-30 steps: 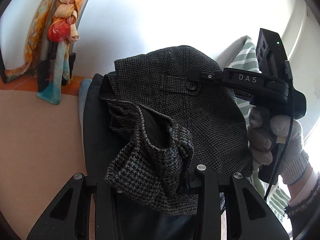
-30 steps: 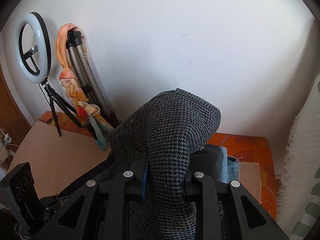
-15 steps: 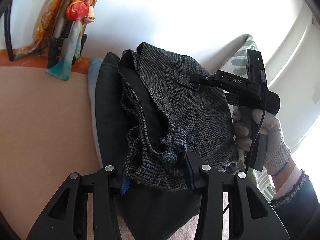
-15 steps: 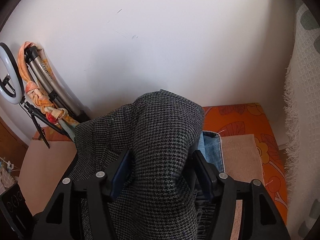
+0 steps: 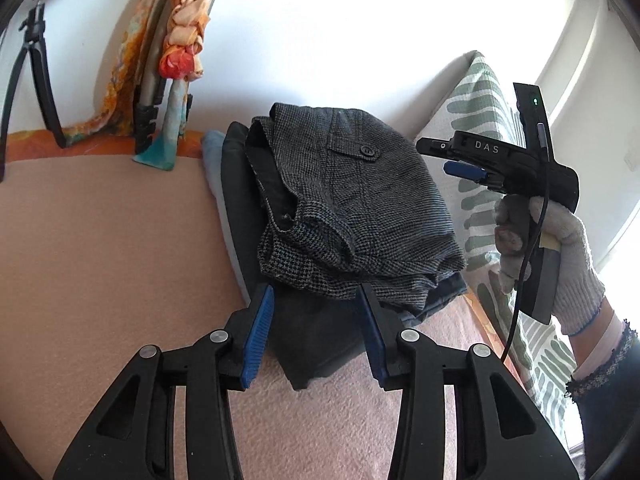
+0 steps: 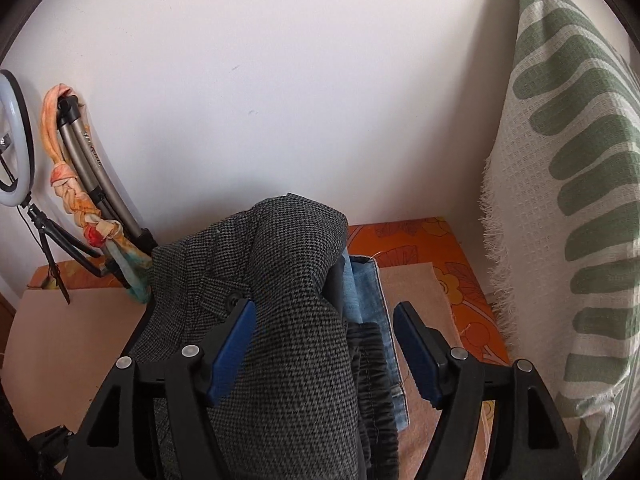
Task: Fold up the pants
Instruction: 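Open the right gripper and release the shorts on the stack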
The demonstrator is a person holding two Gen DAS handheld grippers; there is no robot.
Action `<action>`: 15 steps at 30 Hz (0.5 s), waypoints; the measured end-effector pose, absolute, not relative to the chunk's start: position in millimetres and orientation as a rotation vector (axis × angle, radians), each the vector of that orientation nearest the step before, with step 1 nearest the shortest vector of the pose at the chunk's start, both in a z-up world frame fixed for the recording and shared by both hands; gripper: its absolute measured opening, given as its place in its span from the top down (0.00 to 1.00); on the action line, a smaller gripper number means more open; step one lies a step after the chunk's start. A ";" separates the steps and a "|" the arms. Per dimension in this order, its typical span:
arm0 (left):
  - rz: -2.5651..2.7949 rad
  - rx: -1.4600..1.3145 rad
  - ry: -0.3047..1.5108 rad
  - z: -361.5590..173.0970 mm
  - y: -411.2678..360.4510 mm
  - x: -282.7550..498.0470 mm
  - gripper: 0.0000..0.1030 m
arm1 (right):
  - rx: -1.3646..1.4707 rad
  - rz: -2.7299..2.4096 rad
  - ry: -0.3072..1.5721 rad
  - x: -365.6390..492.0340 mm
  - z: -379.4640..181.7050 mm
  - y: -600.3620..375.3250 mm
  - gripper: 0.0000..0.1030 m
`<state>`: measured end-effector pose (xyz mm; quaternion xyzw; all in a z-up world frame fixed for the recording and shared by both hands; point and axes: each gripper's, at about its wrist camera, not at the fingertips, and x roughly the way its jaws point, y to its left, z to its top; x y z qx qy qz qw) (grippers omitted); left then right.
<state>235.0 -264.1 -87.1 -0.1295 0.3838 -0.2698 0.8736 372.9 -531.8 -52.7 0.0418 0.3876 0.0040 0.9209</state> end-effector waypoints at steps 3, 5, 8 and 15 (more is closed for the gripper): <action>-0.573 -0.263 0.783 -80.8 -264.7 224.2 0.60 | 0.079 0.007 0.781 353.6 -36.7 -520.8 0.29; -0.581 -0.261 0.771 -74.7 -263.1 214.5 0.60 | 0.078 0.015 0.769 339.8 -28.6 -513.6 0.29; -0.585 -0.243 0.750 -66.2 -257.3 197.1 0.59 | 0.063 0.018 0.757 319.4 -17.5 -501.2 0.28; -0.584 -0.199 0.688 -42.6 -241.5 164.8 0.49 | 0.068 0.027 0.725 266.8 -6.0 -472.7 0.22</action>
